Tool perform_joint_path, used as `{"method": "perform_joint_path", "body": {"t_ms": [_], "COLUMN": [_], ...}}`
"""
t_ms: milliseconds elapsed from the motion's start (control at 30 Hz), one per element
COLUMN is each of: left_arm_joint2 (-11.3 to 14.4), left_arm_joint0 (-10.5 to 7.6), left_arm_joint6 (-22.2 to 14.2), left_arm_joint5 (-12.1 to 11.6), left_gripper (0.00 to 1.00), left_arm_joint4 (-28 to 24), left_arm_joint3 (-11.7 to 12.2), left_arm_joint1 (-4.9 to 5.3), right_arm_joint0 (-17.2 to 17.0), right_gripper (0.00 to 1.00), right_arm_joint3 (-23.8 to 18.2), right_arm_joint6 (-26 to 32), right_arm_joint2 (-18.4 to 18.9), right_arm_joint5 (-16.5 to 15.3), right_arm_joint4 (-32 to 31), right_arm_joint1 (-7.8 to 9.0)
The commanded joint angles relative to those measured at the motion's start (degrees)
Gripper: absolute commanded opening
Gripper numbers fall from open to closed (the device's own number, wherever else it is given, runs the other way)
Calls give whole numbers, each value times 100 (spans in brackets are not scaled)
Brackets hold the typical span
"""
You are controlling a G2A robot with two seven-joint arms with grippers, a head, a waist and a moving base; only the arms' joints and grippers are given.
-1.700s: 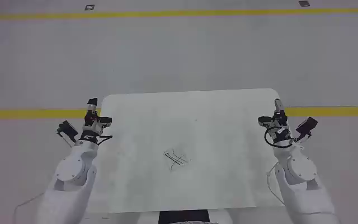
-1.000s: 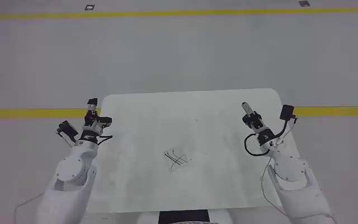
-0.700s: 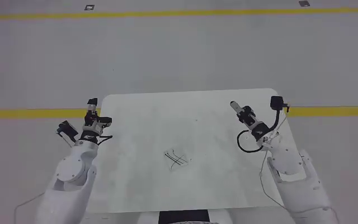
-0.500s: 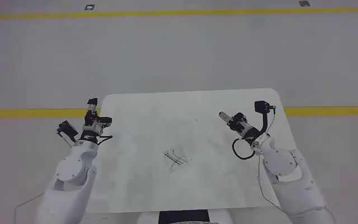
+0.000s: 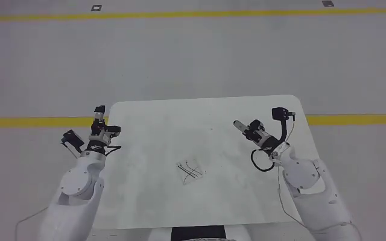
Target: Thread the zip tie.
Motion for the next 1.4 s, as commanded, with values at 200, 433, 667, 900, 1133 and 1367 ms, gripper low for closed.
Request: {"method": "perform_joint_path", "body": {"t_ms": [200,433,667,900,1133,1367], "left_arm_joint2": [0,0,0,0,0,0], "left_arm_joint0": [0,0,0,0,0,0], "left_arm_joint6": [0,0,0,0,0,0], "left_arm_joint5": [0,0,0,0,0,0], "left_gripper": [100,100,100,100,100,100], "left_arm_joint4": [0,0,0,0,0,0], "left_arm_joint3": [0,0,0,0,0,0], "left_arm_joint1": [0,0,0,0,0,0], "right_arm_joint0": [203,203,520,734,734,1637], "right_gripper": [100,100,100,100,100,100], "right_arm_joint3": [-30,-30,-203,-165,-165,11], "right_arm_joint6": [632,632,1582,2085,2085,2752], "right_arm_joint2": [-587,-587,-1199,-1646,-1646,-2487], "right_arm_joint5": [-223,-223,-648,-892,-892,-1256], "right_arm_joint4": [-1578,-1578,-2871,-3147,-3147,-2917], "right_arm_joint1": [27,27,51,27,27,-127]}}
